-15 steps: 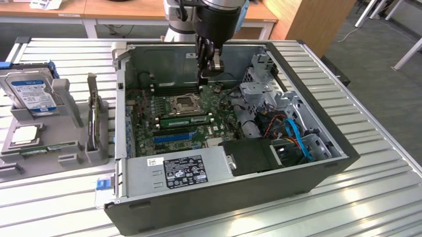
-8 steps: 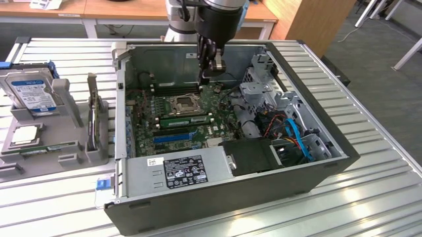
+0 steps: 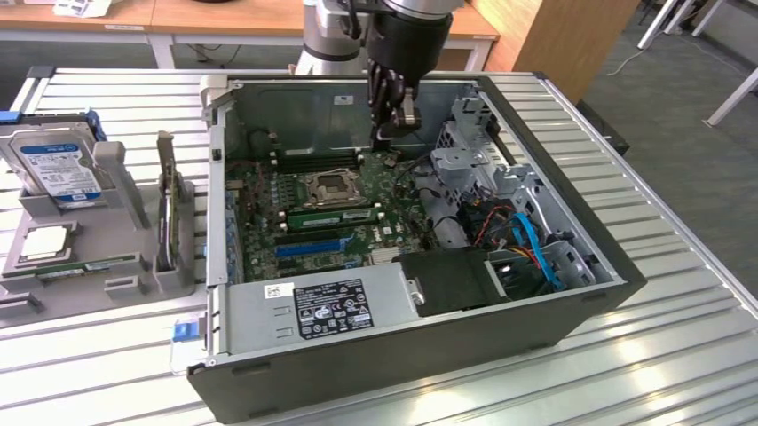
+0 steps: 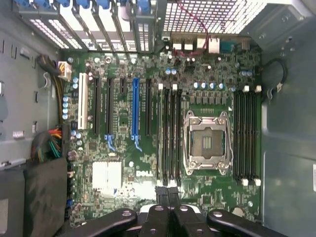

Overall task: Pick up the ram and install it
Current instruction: 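Press down the ram until it locks into place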

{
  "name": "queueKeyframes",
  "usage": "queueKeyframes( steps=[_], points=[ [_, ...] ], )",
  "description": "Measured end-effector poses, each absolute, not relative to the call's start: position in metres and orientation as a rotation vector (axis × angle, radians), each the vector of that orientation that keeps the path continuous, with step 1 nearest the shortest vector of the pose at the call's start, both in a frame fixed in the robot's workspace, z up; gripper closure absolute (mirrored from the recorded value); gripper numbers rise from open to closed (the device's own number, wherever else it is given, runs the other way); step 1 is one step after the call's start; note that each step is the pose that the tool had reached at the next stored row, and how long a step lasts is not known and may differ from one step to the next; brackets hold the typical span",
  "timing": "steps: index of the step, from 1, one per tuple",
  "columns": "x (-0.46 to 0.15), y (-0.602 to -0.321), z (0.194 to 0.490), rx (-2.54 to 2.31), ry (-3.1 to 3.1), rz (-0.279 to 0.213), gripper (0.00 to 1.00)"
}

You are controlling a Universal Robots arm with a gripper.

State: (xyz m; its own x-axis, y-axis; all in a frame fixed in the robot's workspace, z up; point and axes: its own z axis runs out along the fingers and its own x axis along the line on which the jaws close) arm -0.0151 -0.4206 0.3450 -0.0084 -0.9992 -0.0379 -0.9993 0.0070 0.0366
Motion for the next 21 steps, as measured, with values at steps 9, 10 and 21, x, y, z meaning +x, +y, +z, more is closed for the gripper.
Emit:
queueKeyframes(
  steps=[9, 10, 21],
  points=[
    [-0.004, -0.421, 0.345, -2.211, 2.228, 0.083, 0.90],
    [-0.004, -0.421, 0.345, -2.211, 2.228, 0.083, 0.90],
    [-0.004, -0.421, 0.333, -2.208, 2.224, 0.091, 0.90]
  ],
)
